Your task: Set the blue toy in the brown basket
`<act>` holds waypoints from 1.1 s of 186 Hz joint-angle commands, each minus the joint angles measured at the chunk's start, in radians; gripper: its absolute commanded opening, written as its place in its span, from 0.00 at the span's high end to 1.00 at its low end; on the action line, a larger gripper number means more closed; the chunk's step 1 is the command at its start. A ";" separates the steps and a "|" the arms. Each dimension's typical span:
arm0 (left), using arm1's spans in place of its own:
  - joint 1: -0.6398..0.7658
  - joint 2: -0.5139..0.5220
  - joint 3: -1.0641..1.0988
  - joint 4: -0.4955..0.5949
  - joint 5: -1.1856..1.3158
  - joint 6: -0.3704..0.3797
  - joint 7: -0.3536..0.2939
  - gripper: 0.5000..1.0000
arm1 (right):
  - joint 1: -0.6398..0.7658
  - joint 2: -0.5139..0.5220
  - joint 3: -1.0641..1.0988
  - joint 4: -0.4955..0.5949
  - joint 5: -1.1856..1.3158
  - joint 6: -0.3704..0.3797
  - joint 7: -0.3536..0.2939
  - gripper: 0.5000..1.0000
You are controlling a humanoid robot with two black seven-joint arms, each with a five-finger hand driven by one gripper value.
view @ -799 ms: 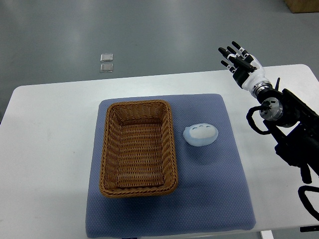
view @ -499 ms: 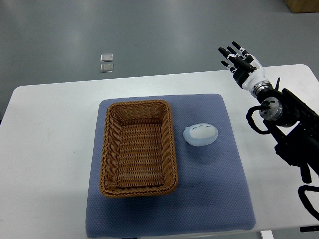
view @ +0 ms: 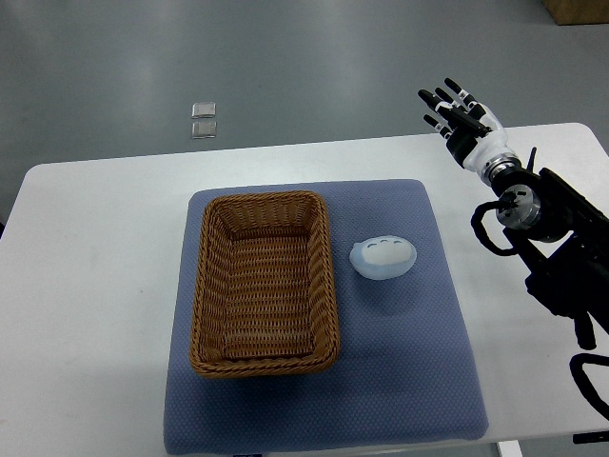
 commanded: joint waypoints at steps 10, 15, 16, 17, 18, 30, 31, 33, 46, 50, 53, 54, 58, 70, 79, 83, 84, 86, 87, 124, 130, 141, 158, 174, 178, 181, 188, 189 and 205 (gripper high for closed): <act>0.000 0.000 0.000 -0.002 0.000 0.000 0.000 0.00 | 0.002 -0.001 -0.001 -0.001 -0.001 -0.009 0.000 0.19; 0.000 0.000 0.000 -0.002 0.000 0.000 -0.001 0.00 | 0.003 -0.001 -0.001 -0.001 -0.001 -0.009 0.000 0.18; 0.000 0.000 0.000 -0.002 0.000 0.000 -0.001 0.00 | 0.003 -0.001 -0.001 -0.001 -0.001 -0.010 0.000 0.19; 0.000 0.000 0.000 -0.002 0.000 0.000 -0.001 0.00 | 0.003 -0.001 -0.001 -0.001 -0.001 -0.011 0.000 0.19; 0.000 0.000 0.000 -0.002 0.000 0.000 0.000 0.00 | 0.003 -0.001 -0.001 -0.001 -0.001 -0.011 0.000 0.19; 0.000 0.000 0.002 -0.002 0.000 0.000 -0.001 0.00 | 0.003 -0.005 -0.001 0.005 0.001 -0.014 0.000 0.19; 0.000 0.000 0.002 -0.002 0.000 0.000 -0.001 0.00 | 0.003 -0.005 -0.001 0.005 0.001 -0.014 0.000 0.19; 0.000 0.000 0.002 -0.002 0.000 0.000 -0.001 0.00 | 0.002 -0.005 -0.001 0.007 0.001 -0.014 0.000 0.19; 0.000 0.000 0.002 -0.002 0.000 0.000 0.000 0.00 | 0.003 -0.009 -0.002 0.018 0.001 -0.014 0.000 0.19; 0.000 0.000 0.002 -0.002 0.000 0.000 -0.001 0.00 | 0.005 -0.012 -0.002 0.021 -0.001 -0.014 0.000 0.19; 0.000 0.000 0.002 -0.002 0.000 0.000 -0.001 0.00 | 0.005 -0.014 -0.004 0.021 -0.002 -0.014 0.000 0.19; 0.000 0.000 0.002 -0.002 0.000 0.000 0.000 0.00 | 0.005 -0.015 -0.004 0.021 -0.002 -0.014 0.000 0.19; 0.000 0.000 0.002 -0.002 0.000 0.000 -0.001 0.00 | 0.005 -0.020 -0.007 0.022 -0.004 -0.014 -0.002 0.19; 0.000 0.000 0.002 -0.002 0.000 0.000 0.000 0.00 | 0.008 -0.046 -0.021 0.041 -0.004 -0.014 -0.002 0.19; 0.000 0.000 0.002 -0.002 0.000 0.000 -0.001 0.00 | 0.021 -0.075 -0.044 0.058 -0.004 -0.015 -0.005 0.19; 0.000 0.000 0.000 -0.002 0.000 0.000 -0.001 0.00 | 0.029 -0.086 -0.058 0.059 -0.005 -0.015 -0.005 0.19; 0.000 0.000 0.000 -0.002 0.000 0.000 -0.001 0.00 | 0.029 -0.086 -0.058 0.059 -0.005 -0.015 -0.005 0.19; 0.000 0.000 0.002 -0.002 0.000 0.000 -0.001 0.00 | 0.034 -0.092 -0.065 0.059 -0.005 -0.015 -0.005 0.19; 0.000 0.000 0.002 -0.002 0.000 0.000 0.000 0.00 | 0.037 -0.097 -0.073 0.059 -0.005 -0.015 -0.005 0.19; 0.000 0.000 0.002 -0.002 0.000 0.000 0.000 0.00 | 0.094 -0.276 -0.274 0.171 -0.019 -0.001 -0.006 0.19; 0.000 0.000 0.002 -0.002 0.000 0.000 -0.001 0.00 | 0.109 -0.304 -0.308 0.193 -0.034 0.005 -0.006 0.19; 0.000 0.000 0.002 -0.002 0.000 0.000 -0.001 0.00 | 0.133 -0.359 -0.380 0.228 -0.091 0.023 -0.006 0.19; -0.002 0.000 0.002 -0.002 0.000 0.000 -0.001 0.00 | 0.172 -0.417 -0.469 0.280 -0.195 0.065 -0.006 0.19; -0.002 0.000 0.002 -0.002 0.000 0.000 0.000 0.00 | 0.204 -0.454 -0.536 0.302 -0.289 0.120 -0.006 0.19; -0.002 0.000 0.002 -0.002 0.000 0.000 0.000 0.00 | 0.213 -0.463 -0.553 0.306 -0.313 0.138 -0.006 0.19; -0.002 0.000 0.002 -0.002 0.000 0.000 -0.001 0.00 | 0.216 -0.468 -0.562 0.308 -0.324 0.146 -0.006 0.19; -0.002 0.000 0.002 -0.002 0.000 0.000 -0.001 0.00 | 0.236 -0.482 -0.590 0.312 -0.372 0.187 -0.008 0.19; -0.002 0.000 0.002 -0.002 0.000 0.000 -0.001 0.00 | 0.241 -0.485 -0.596 0.314 -0.384 0.200 -0.008 0.19; -0.003 0.000 0.002 -0.002 0.000 0.000 -0.001 0.00 | 0.261 -0.503 -0.625 0.334 -0.456 0.284 -0.008 0.19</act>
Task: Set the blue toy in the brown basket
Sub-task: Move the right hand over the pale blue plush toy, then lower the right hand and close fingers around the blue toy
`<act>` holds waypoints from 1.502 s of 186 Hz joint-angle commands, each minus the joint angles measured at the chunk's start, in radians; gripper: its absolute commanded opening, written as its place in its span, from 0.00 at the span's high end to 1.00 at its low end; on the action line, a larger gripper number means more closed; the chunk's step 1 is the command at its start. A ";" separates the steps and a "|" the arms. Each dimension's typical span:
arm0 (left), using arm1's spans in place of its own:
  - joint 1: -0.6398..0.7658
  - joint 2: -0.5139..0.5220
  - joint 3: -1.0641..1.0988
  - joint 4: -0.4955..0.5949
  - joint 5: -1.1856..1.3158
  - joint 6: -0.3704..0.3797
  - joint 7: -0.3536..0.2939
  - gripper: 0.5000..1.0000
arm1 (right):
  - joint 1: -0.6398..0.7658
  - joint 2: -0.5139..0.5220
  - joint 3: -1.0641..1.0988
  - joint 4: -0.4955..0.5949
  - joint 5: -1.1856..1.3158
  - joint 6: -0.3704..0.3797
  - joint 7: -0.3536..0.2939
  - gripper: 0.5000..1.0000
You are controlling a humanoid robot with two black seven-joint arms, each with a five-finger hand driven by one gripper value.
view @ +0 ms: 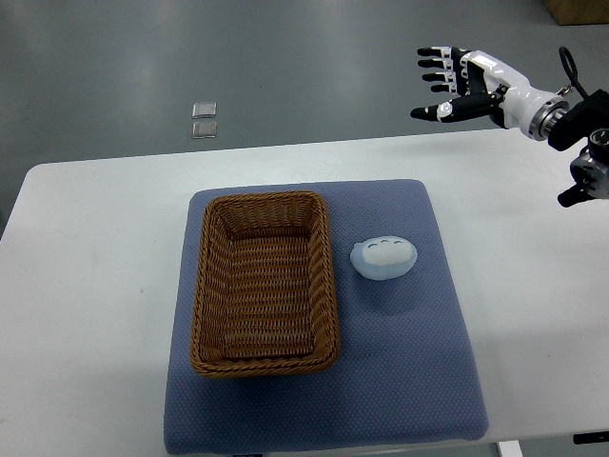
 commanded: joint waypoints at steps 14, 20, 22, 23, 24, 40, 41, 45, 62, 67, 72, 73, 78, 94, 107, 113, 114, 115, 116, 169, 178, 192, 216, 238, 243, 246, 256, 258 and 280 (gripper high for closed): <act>-0.001 0.000 0.000 0.000 0.000 0.000 0.001 0.00 | 0.036 -0.045 -0.059 0.044 -0.170 0.187 -0.001 0.19; -0.001 0.000 0.000 0.000 0.000 0.000 -0.001 0.00 | 0.036 -0.048 -0.063 0.059 -0.208 0.217 -0.001 0.19; -0.001 0.000 0.000 0.000 0.000 0.000 0.001 0.00 | 0.036 -0.049 -0.065 0.062 -0.224 0.228 -0.002 0.19; -0.001 0.000 0.000 0.000 0.000 0.000 0.001 0.00 | 0.036 -0.049 -0.065 0.062 -0.224 0.228 -0.002 0.19; -0.001 0.000 0.000 0.000 0.000 0.000 0.001 0.00 | 0.036 -0.049 -0.066 0.067 -0.238 0.237 -0.002 0.19; -0.001 0.000 0.000 0.000 0.000 0.000 0.001 0.00 | 0.036 -0.051 -0.077 0.096 -0.334 0.314 -0.002 0.19; -0.001 0.000 0.000 0.000 0.000 0.000 0.001 0.00 | 0.036 -0.051 -0.077 0.096 -0.334 0.314 -0.002 0.19; -0.001 0.000 0.000 0.000 0.000 0.000 -0.001 0.00 | 0.036 -0.051 -0.080 0.102 -0.354 0.331 -0.002 0.19; -0.001 0.000 0.000 0.000 0.000 0.000 -0.001 0.00 | 0.036 -0.049 -0.086 0.117 -0.413 0.380 -0.007 0.19; -0.001 0.000 0.000 0.000 0.000 0.000 0.001 0.00 | 0.037 -0.049 -0.094 0.120 -0.432 0.389 -0.008 0.19; -0.001 0.000 0.000 0.000 0.000 0.000 -0.001 0.00 | 0.037 -0.049 -0.099 0.122 -0.440 0.394 -0.008 0.19; -0.001 0.000 0.000 0.000 0.000 0.000 -0.001 0.00 | 0.037 -0.049 -0.102 0.122 -0.445 0.395 -0.008 0.19; -0.001 0.000 0.000 0.000 0.000 0.000 -0.001 0.00 | 0.037 -0.049 -0.106 0.123 -0.451 0.398 -0.011 0.20; -0.001 0.000 0.000 0.000 0.000 0.000 0.001 0.00 | 0.037 -0.048 -0.136 0.145 -0.462 0.401 -0.039 0.21; -0.001 0.000 0.000 0.000 0.000 0.000 0.001 0.00 | 0.037 -0.046 -0.152 0.168 -0.465 0.401 -0.054 0.21; -0.001 0.000 0.000 0.000 0.000 0.000 -0.001 0.00 | 0.037 -0.045 -0.155 0.179 -0.465 0.401 -0.057 0.21; -0.001 0.000 0.000 0.000 0.000 0.000 -0.001 0.00 | 0.037 -0.045 -0.155 0.179 -0.465 0.401 -0.057 0.21; -0.001 0.000 0.000 0.000 0.000 0.000 -0.001 0.00 | 0.036 -0.045 -0.157 0.182 -0.465 0.401 -0.059 0.21; -0.001 0.000 0.000 0.000 0.000 0.000 -0.001 0.00 | 0.036 -0.045 -0.157 0.182 -0.465 0.401 -0.059 0.21; -0.001 0.000 0.000 0.000 0.000 0.000 0.001 0.00 | 0.057 -0.033 -0.183 0.215 -0.552 0.386 -0.189 0.30; -0.001 0.000 0.000 0.000 0.000 0.000 -0.001 0.00 | 0.068 -0.034 -0.185 0.231 -0.551 0.389 -0.218 0.31; -0.001 0.000 0.000 0.000 0.000 0.000 -0.001 0.00 | 0.071 -0.030 -0.185 0.252 -0.552 0.392 -0.251 0.32; -0.001 0.000 0.000 0.000 0.000 0.000 0.001 0.00 | 0.074 0.016 -0.186 0.255 -0.561 0.391 -0.310 0.32; -0.001 0.000 0.000 0.000 0.000 0.000 0.001 0.00 | 0.073 0.059 -0.188 0.255 -0.580 0.395 -0.375 0.32; -0.001 0.000 0.000 0.000 0.000 0.000 0.001 0.00 | 0.073 0.073 -0.195 0.255 -0.581 0.394 -0.378 0.32; -0.001 0.000 0.000 0.000 0.000 0.000 -0.001 0.00 | 0.073 0.078 -0.200 0.255 -0.583 0.394 -0.378 0.32; -0.001 0.000 0.000 0.000 0.000 0.000 -0.001 0.00 | 0.073 0.093 -0.215 0.254 -0.598 0.386 -0.379 0.32; -0.001 0.000 -0.002 0.000 0.000 0.000 -0.001 0.00 | 0.073 0.098 -0.217 0.252 -0.601 0.385 -0.379 0.32; -0.001 0.000 0.000 0.000 0.000 0.000 0.001 0.00 | 0.071 0.139 -0.221 0.231 -0.649 0.381 -0.379 0.32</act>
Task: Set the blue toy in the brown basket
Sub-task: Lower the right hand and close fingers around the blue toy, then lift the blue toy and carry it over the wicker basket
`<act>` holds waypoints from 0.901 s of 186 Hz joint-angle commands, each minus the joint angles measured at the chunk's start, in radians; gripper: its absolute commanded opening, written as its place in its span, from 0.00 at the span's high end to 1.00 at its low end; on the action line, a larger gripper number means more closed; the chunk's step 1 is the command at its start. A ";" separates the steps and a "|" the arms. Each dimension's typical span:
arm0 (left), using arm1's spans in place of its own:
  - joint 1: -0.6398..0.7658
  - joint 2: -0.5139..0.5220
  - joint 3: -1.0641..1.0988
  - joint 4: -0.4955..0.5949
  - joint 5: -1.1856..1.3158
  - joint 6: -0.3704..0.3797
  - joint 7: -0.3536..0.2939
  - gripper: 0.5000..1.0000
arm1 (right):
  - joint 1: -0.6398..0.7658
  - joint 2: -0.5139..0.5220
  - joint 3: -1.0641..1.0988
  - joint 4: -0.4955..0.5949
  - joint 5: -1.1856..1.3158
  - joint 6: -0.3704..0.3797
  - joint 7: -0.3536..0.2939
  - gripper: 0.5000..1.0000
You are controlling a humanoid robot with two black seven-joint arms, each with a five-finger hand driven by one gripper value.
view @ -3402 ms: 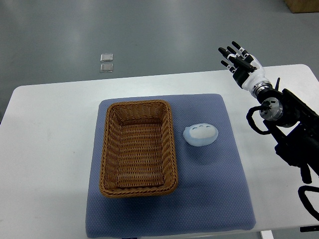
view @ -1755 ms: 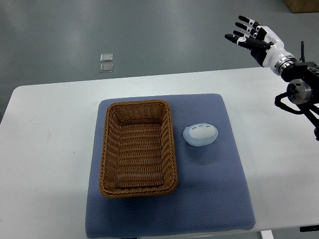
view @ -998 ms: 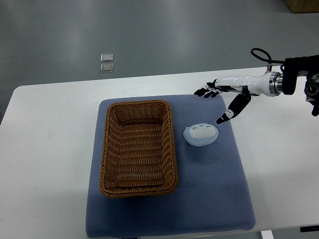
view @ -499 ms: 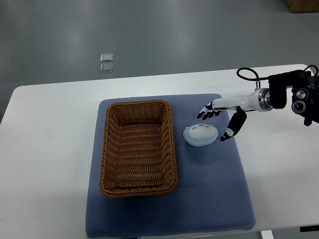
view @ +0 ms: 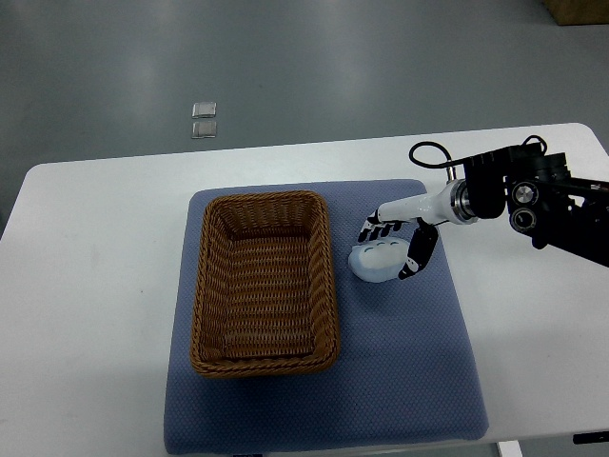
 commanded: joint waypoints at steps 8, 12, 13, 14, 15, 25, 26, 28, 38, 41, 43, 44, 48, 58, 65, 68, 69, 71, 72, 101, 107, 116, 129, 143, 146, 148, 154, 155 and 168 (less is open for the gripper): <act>0.000 0.000 0.000 0.000 0.000 0.000 0.001 0.00 | -0.004 0.043 -0.007 -0.033 -0.057 -0.006 -0.001 0.32; 0.000 0.000 0.000 0.000 0.000 0.000 0.001 0.00 | -0.004 0.044 -0.007 -0.039 -0.061 -0.007 -0.001 0.32; 0.000 0.000 0.000 0.000 0.000 0.000 0.001 0.00 | -0.004 0.044 -0.007 -0.039 -0.061 -0.007 -0.001 0.32; 0.000 0.000 0.000 0.000 0.000 0.000 0.001 0.00 | -0.004 0.046 -0.007 -0.041 -0.063 -0.007 -0.001 0.32; 0.000 0.000 0.000 0.000 0.000 0.000 0.001 0.00 | -0.004 0.046 -0.007 -0.041 -0.063 -0.007 -0.001 0.32; 0.000 0.000 -0.001 0.000 0.000 0.000 -0.001 0.00 | -0.004 0.046 -0.008 -0.042 -0.072 -0.007 -0.001 0.32; 0.000 0.000 -0.001 0.000 0.000 0.000 0.001 0.00 | -0.002 0.046 -0.008 -0.042 -0.072 -0.007 -0.001 0.32; 0.000 0.000 0.000 0.000 0.000 0.000 0.001 0.00 | -0.002 0.046 -0.008 -0.042 -0.074 -0.009 -0.001 0.33; 0.000 0.000 -0.001 0.000 0.000 0.000 -0.001 0.00 | -0.002 0.046 -0.008 -0.042 -0.078 -0.007 -0.001 0.36; 0.000 0.000 -0.001 0.000 0.000 0.000 0.001 0.00 | -0.002 0.046 -0.008 -0.042 -0.080 -0.007 -0.001 0.37; 0.000 0.000 0.000 0.000 0.000 0.000 0.001 0.00 | -0.002 0.044 -0.008 -0.042 -0.080 -0.007 -0.001 0.38; 0.000 0.000 0.000 0.000 0.000 0.000 0.001 0.00 | -0.002 0.044 -0.008 -0.042 -0.080 -0.007 -0.001 0.40; 0.000 0.000 -0.001 0.000 0.000 0.000 0.001 0.00 | -0.002 0.044 -0.008 -0.042 -0.081 -0.007 -0.001 0.43; 0.000 0.000 -0.001 0.000 0.000 0.000 0.001 0.00 | -0.001 0.043 -0.008 -0.042 -0.084 -0.006 -0.001 0.47; 0.000 0.000 -0.001 0.000 0.000 0.000 0.001 0.00 | -0.001 0.043 -0.008 -0.042 -0.084 -0.003 -0.001 0.49; 0.000 0.000 -0.001 0.000 0.000 0.000 -0.001 0.00 | -0.002 0.043 -0.008 -0.042 -0.084 -0.001 -0.001 0.51; 0.000 0.000 -0.001 0.000 0.000 0.000 -0.001 0.00 | -0.002 0.043 -0.008 -0.042 -0.084 -0.001 -0.001 0.52; 0.000 0.000 -0.001 0.000 0.000 0.000 -0.001 0.00 | -0.002 0.043 -0.008 -0.042 -0.084 0.000 -0.001 0.54; 0.000 0.000 -0.001 0.000 0.000 0.000 -0.001 0.00 | -0.002 0.043 -0.008 -0.042 -0.084 0.000 -0.001 0.54; 0.000 0.000 0.000 0.000 0.000 0.000 -0.001 0.00 | -0.002 0.041 -0.010 -0.041 -0.086 0.008 -0.001 0.79; 0.000 0.000 0.000 0.000 0.000 0.000 0.001 0.00 | -0.002 0.041 -0.011 -0.042 -0.084 0.008 -0.001 0.82; 0.000 0.000 0.000 0.000 0.000 0.000 -0.001 0.00 | -0.002 0.038 -0.013 -0.041 -0.084 0.008 -0.001 0.84; 0.000 0.000 0.000 0.000 0.000 0.000 0.001 0.00 | -0.001 0.037 -0.013 -0.041 -0.084 0.008 -0.001 0.84; 0.000 0.000 0.000 0.000 0.000 0.000 0.001 0.00 | 0.004 0.029 -0.011 -0.041 -0.083 0.008 -0.001 0.84; 0.000 0.000 -0.001 0.000 0.000 0.000 0.001 0.00 | 0.013 0.029 -0.011 -0.041 -0.081 0.008 -0.001 0.84; 0.000 0.000 0.000 0.000 0.000 0.000 -0.001 0.00 | 0.021 0.027 -0.011 -0.041 -0.080 0.008 -0.001 0.84; 0.000 0.000 0.000 0.000 0.000 0.000 -0.001 0.00 | 0.041 0.024 -0.010 -0.041 -0.075 0.008 -0.001 0.84; 0.000 0.000 0.000 0.000 0.000 0.000 -0.001 0.00 | 0.041 0.024 -0.010 -0.041 -0.075 0.008 -0.001 0.84; 0.000 0.000 0.000 0.000 0.000 0.000 0.001 0.00 | 0.071 0.006 -0.008 -0.041 -0.067 0.008 -0.001 0.84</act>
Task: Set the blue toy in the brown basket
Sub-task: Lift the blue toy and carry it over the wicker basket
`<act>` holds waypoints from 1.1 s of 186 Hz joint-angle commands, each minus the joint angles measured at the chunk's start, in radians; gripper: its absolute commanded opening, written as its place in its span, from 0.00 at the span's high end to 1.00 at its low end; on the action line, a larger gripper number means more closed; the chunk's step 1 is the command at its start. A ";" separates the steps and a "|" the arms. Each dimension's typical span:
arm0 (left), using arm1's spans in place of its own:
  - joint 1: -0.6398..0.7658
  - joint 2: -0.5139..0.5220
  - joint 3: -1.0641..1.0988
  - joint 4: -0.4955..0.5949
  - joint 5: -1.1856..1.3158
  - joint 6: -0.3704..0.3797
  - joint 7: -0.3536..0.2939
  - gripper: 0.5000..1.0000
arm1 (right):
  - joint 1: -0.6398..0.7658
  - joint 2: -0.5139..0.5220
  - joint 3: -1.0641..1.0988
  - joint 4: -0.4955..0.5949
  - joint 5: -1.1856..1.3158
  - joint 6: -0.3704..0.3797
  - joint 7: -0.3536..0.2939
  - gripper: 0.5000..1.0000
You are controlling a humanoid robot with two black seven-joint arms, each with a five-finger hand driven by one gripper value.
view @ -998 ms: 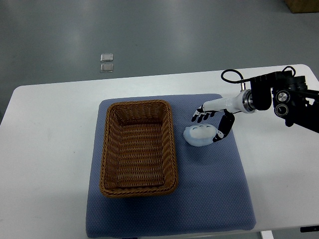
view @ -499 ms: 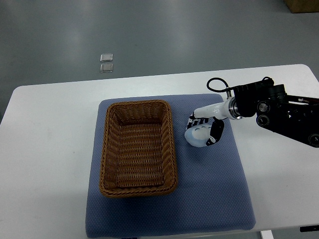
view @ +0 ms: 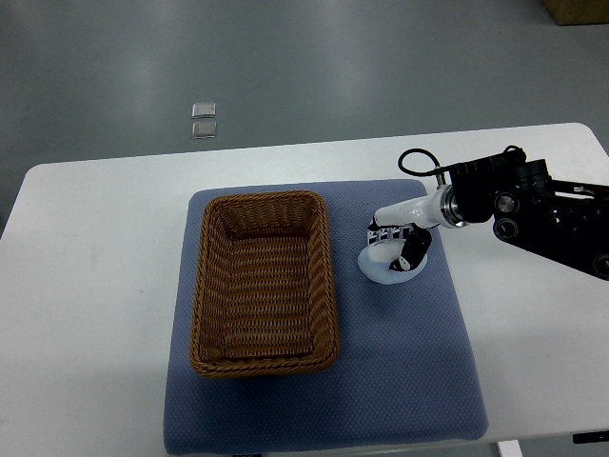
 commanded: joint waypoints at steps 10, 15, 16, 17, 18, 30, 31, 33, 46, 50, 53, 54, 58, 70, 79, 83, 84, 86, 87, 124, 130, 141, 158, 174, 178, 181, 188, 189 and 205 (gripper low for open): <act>0.000 0.000 0.000 0.000 0.000 0.000 -0.001 0.00 | 0.067 -0.037 0.005 0.000 0.015 0.003 0.002 0.84; 0.000 0.000 0.000 0.000 0.000 0.000 0.001 0.00 | 0.085 -0.042 0.007 0.000 0.018 0.003 0.002 0.84; 0.000 0.000 0.000 0.000 0.000 0.000 0.001 0.00 | 0.085 -0.042 0.007 0.000 0.018 0.003 0.002 0.84; 0.000 0.000 0.000 0.000 0.000 0.000 -0.001 0.00 | 0.090 -0.043 0.007 0.000 0.018 0.003 0.002 0.84; 0.000 0.000 0.000 0.000 0.000 0.000 -0.001 0.00 | 0.090 -0.043 0.007 0.000 0.018 0.003 0.002 0.84; 0.000 0.000 0.000 0.000 0.000 0.000 0.001 0.00 | 0.119 -0.046 0.008 0.000 0.027 0.003 0.005 0.84; 0.000 0.000 0.000 0.000 0.000 0.000 -0.001 0.00 | 0.122 -0.046 0.010 -0.001 0.027 0.003 0.003 0.84; 0.000 0.000 0.000 0.000 0.000 0.000 -0.001 0.00 | 0.127 -0.046 0.011 0.000 0.027 0.003 0.005 0.84; 0.000 0.000 0.000 0.000 0.000 0.000 0.001 0.00 | 0.153 -0.042 0.014 0.000 0.029 0.000 0.005 0.84; 0.000 0.000 0.000 0.000 0.000 0.000 0.001 0.00 | 0.160 -0.039 0.016 0.000 0.029 0.000 0.005 0.84; 0.000 0.000 0.000 0.000 0.000 0.000 0.001 0.00 | 0.166 -0.034 0.016 0.000 0.029 -0.002 0.005 0.84; 0.000 0.000 0.000 0.000 0.000 0.000 0.001 0.00 | 0.166 -0.034 0.016 0.000 0.029 -0.002 0.005 0.84; 0.000 0.000 0.000 0.000 0.000 0.000 -0.001 0.00 | 0.171 -0.030 0.016 0.000 0.029 -0.003 0.006 0.84; 0.000 0.000 0.000 0.000 0.000 0.000 -0.001 0.00 | 0.191 -0.019 0.016 0.000 0.029 -0.009 0.008 0.84; 0.000 0.000 -0.001 0.000 0.000 0.000 0.001 0.00 | 0.203 0.003 0.017 0.000 0.029 -0.014 0.009 0.84; 0.000 0.000 0.000 0.000 0.000 0.000 -0.001 0.00 | 0.206 0.016 0.017 0.000 0.029 -0.015 0.009 0.84; 0.000 0.000 0.000 0.000 0.000 0.000 -0.001 0.00 | 0.208 0.023 0.017 -0.001 0.029 -0.015 0.009 0.84; 0.000 0.000 0.000 0.000 0.000 0.000 -0.001 0.00 | 0.208 0.030 0.019 -0.001 0.030 -0.017 0.009 0.84; 0.000 0.000 0.000 0.000 0.000 0.000 -0.001 0.00 | 0.208 0.030 0.019 -0.001 0.030 -0.017 0.009 0.84; 0.000 0.000 0.000 0.000 0.000 0.000 -0.001 0.00 | 0.203 0.125 0.019 -0.004 0.030 -0.043 0.009 0.83; 0.000 0.000 0.000 0.000 0.000 0.000 -0.001 0.00 | 0.200 0.141 0.017 -0.009 0.029 -0.044 0.009 0.83; 0.000 0.000 0.000 0.000 0.000 0.000 0.001 0.00 | 0.185 0.164 0.017 -0.027 0.030 -0.052 0.009 0.83; 0.000 0.000 -0.001 0.000 0.000 0.000 0.001 0.00 | 0.165 0.193 0.017 -0.041 0.030 -0.064 0.009 0.82; 0.000 0.000 0.000 0.000 0.000 0.000 -0.001 0.00 | 0.140 0.222 0.017 -0.041 0.029 -0.078 0.009 0.81; 0.000 0.000 -0.001 0.000 0.000 0.000 0.001 0.00 | 0.136 0.227 0.017 -0.041 0.029 -0.080 0.009 0.80; 0.000 0.000 0.000 0.000 0.000 0.000 0.001 0.00 | 0.133 0.230 0.017 -0.041 0.027 -0.081 0.009 0.80; 0.000 0.000 -0.001 0.000 0.000 0.000 0.001 0.00 | 0.125 0.237 0.016 -0.043 0.024 -0.084 0.009 0.79; 0.000 0.000 -0.001 0.000 0.000 0.000 0.001 0.00 | 0.125 0.237 0.016 -0.043 0.024 -0.084 0.009 0.79; 0.000 0.000 -0.001 0.000 0.000 0.000 -0.001 0.00 | 0.099 0.260 0.016 -0.046 0.019 -0.094 0.009 0.77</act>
